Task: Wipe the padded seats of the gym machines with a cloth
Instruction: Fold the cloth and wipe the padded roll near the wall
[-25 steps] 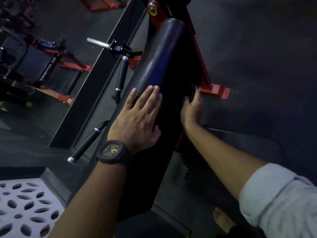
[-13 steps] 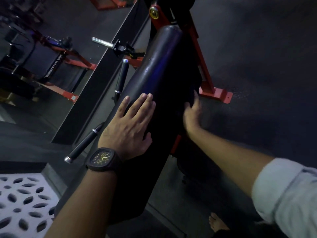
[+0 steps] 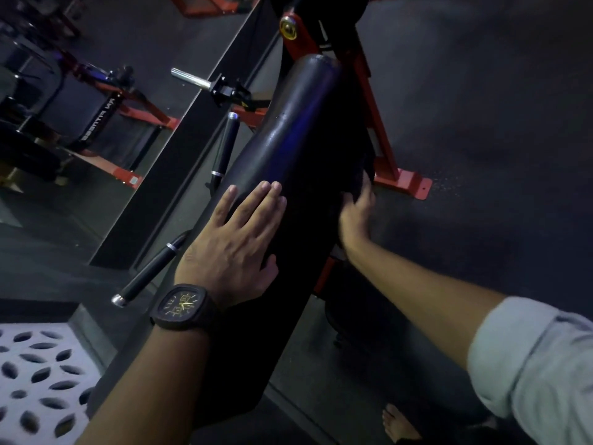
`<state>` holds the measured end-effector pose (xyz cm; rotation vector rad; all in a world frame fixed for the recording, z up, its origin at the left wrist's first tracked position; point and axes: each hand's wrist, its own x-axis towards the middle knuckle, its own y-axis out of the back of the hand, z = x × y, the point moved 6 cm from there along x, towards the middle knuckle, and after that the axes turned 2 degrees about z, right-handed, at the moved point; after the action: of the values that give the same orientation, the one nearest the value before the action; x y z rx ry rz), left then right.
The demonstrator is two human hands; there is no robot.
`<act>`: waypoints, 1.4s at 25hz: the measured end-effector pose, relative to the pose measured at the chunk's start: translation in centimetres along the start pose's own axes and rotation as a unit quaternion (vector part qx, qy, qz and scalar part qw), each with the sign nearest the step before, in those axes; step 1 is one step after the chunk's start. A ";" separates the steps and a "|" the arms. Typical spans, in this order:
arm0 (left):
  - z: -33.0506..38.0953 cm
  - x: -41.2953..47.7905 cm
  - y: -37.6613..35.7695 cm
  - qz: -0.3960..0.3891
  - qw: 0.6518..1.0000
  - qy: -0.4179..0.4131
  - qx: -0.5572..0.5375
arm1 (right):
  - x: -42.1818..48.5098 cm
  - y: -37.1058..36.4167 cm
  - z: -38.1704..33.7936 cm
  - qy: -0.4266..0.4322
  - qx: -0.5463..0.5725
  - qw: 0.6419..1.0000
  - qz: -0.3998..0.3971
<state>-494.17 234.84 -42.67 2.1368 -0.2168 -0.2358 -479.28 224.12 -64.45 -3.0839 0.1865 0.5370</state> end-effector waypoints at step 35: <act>0.2 0.1 0.0 -0.011 1.000 -0.005 0.005 | 1.8 0.5 -4.5 0.022 -0.014 1.000 0.000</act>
<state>-494.10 234.68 -42.77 2.1495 -0.2020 -0.2590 -476.13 223.26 -60.77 -3.1255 0.1794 0.4771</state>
